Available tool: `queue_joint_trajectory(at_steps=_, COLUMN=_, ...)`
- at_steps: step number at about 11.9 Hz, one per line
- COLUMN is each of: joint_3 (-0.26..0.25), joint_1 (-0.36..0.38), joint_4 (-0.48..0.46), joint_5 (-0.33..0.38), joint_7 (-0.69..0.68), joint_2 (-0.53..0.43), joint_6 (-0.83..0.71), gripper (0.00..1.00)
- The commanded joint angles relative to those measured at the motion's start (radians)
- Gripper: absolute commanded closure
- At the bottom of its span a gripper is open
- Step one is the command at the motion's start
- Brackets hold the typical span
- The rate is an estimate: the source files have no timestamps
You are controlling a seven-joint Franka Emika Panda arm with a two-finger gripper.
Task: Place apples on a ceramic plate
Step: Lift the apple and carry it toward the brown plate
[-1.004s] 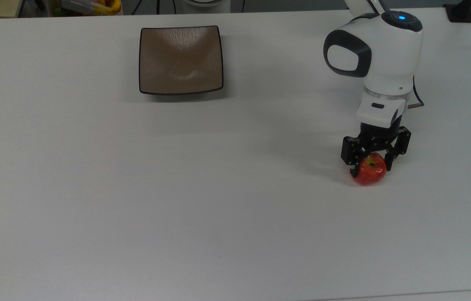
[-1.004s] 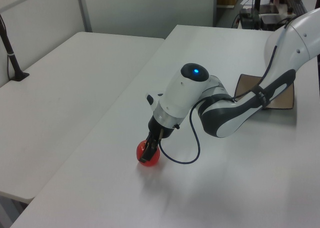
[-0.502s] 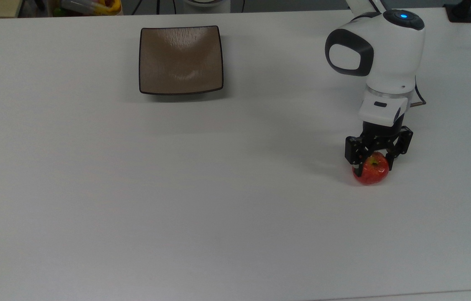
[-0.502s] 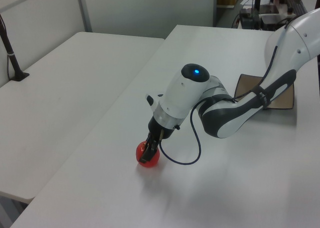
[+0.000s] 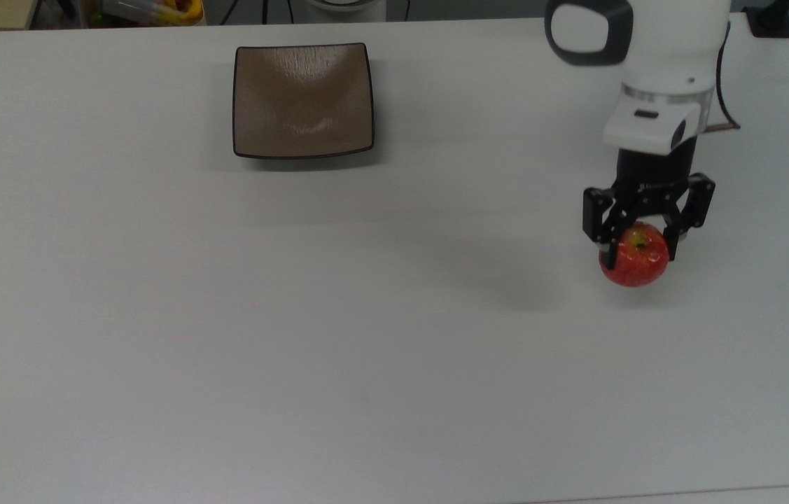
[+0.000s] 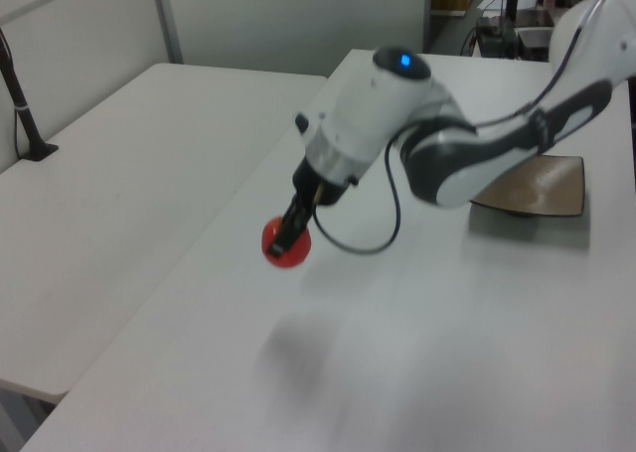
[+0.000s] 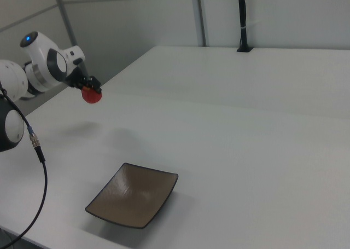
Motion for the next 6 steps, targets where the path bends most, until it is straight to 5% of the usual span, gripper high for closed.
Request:
queue_joint_trajectory(at_steps=1, joint_3=0.035, joint_1=-0.047, joint_4=-0.154, joint_5=0.05, joint_7=0.01, joint_2=-0.225, joint_6=-0.1, gripper=0.86)
queue_joint_trajectory(at_steps=6, joint_3=0.037, joint_1=-0.105, joint_4=-0.3, joint_5=0.145, joint_7=-0.077, joint_2=-0.484, joint_6=-0.263, gripper=0.85)
